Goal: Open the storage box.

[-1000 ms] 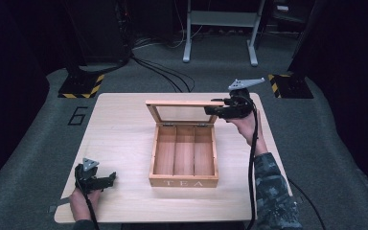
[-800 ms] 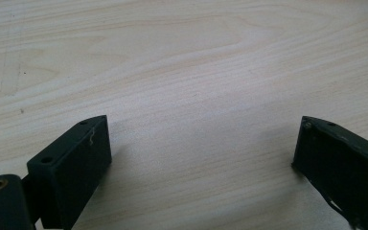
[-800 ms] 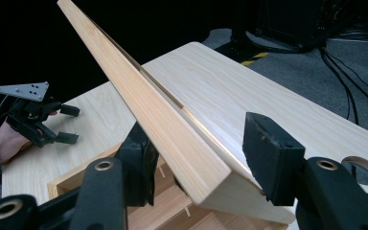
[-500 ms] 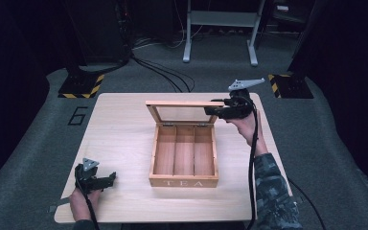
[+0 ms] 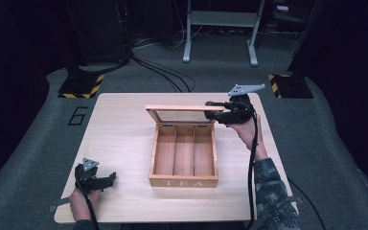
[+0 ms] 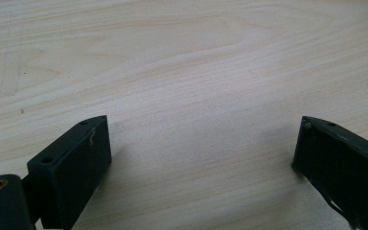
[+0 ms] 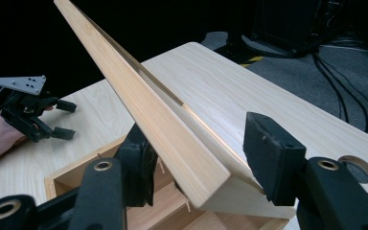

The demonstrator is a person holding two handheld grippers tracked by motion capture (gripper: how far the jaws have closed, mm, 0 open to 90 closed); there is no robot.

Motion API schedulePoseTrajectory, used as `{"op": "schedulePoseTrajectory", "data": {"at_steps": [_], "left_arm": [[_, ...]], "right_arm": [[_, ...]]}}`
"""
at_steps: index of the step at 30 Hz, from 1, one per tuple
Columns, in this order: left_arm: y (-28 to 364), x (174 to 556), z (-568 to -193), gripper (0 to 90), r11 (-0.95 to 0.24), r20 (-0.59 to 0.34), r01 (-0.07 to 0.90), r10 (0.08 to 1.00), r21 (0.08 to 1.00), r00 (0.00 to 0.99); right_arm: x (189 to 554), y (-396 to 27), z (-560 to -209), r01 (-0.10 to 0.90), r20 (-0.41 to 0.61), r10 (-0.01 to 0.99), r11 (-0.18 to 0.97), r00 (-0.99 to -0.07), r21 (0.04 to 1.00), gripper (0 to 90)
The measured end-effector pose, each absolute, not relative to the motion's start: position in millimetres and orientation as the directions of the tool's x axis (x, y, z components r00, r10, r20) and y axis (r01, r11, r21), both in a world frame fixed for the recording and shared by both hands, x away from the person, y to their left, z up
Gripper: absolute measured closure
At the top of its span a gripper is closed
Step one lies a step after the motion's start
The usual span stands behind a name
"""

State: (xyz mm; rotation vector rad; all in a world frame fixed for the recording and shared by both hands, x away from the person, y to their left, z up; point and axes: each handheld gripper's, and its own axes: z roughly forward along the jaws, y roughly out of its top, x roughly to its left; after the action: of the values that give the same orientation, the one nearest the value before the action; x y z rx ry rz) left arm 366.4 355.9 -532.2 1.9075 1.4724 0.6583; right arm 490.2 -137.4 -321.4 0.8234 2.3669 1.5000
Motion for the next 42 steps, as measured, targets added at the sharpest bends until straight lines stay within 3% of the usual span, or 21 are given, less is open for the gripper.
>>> {"op": "schedulePoseTrajectory", "data": {"at_steps": [11, 24, 31, 42], "left_arm": [[355.1, 366.0, -532.2, 5.7, -0.175, 0.012, 0.649, 0.969, 0.741, 0.247], [355.1, 366.1, -532.2, 5.7, -0.173, 0.011, 0.649, 0.969, 0.741, 0.245], [355.0, 366.0, -532.2, 5.7, -0.172, 0.01, 0.649, 0.969, 0.741, 0.245], [354.7, 365.8, -532.1, 5.7, -0.174, 0.012, 0.649, 0.969, 0.741, 0.246]], "right_arm": [[473.0, -136.7, -337.7, 0.362, 0.145, 0.609, 0.249, -0.78, 0.898, 34.4], [440.2, -127.8, -365.2, 0.386, 0.112, 0.667, 0.278, -0.736, 0.879, 19.5], [424.5, -125.3, -375.0, 0.356, 0.054, 0.701, 0.292, -0.711, 0.888, 15.9], [405.7, -127.5, -386.9, 0.366, 0.051, 0.738, 0.271, -0.673, 0.89, 12.0]]}}
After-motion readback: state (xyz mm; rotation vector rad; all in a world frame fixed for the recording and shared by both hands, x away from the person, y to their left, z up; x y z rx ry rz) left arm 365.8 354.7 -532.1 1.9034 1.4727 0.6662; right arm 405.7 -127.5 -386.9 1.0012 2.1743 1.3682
